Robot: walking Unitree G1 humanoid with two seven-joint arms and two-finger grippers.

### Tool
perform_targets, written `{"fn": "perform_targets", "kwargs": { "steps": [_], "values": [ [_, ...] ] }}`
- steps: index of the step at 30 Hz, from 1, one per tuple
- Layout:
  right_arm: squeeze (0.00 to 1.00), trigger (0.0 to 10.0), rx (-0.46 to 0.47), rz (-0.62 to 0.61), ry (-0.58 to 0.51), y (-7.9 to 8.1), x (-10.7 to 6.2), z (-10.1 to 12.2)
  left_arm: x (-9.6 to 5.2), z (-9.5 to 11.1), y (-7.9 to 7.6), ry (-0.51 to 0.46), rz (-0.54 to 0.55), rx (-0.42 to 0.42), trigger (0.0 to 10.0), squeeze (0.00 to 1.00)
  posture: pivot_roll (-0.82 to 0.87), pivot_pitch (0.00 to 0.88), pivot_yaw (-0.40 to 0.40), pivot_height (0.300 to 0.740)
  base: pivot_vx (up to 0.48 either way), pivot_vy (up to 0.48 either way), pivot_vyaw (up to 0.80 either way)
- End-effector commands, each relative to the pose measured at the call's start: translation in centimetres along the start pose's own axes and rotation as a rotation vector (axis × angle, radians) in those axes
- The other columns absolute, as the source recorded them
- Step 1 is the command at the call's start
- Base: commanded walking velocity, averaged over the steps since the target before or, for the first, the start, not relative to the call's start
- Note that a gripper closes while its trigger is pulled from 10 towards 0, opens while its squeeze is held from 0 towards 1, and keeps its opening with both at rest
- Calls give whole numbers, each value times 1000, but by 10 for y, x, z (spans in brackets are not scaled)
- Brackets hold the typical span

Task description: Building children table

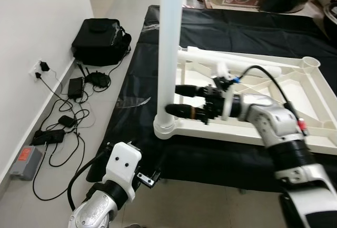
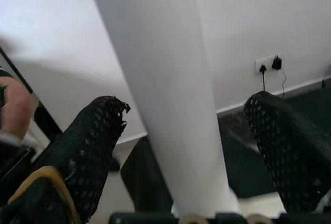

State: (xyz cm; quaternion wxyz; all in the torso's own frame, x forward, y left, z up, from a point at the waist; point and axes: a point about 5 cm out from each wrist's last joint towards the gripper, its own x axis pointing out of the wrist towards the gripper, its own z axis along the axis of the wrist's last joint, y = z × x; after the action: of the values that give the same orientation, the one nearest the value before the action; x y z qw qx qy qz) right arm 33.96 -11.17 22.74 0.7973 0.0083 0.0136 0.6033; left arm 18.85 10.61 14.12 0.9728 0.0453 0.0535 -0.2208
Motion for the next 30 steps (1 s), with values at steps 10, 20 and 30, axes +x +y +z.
{"fn": "perform_targets", "kwargs": {
  "steps": [10, 20, 30],
  "values": [
    [0, 10000, -18, 66, -20, 13, 28, 3, -5, -2, -4, 9, -5, 6, 10000, 0, 166, 146, -78, 740, 0, 0, 0],
    [0, 0, -12, -74, 3, 4, 41, -9, -6, -3, -2, 15, 4, 11, 10000, 0, 175, 133, -87, 740, 0, 0, 0],
    [0, 0, -16, -161, -4, -8, 26, -9, -5, -4, -1, 19, 13, 17, 10000, 0, 172, 125, -84, 740, 0, 0, 0]
  ]
}}
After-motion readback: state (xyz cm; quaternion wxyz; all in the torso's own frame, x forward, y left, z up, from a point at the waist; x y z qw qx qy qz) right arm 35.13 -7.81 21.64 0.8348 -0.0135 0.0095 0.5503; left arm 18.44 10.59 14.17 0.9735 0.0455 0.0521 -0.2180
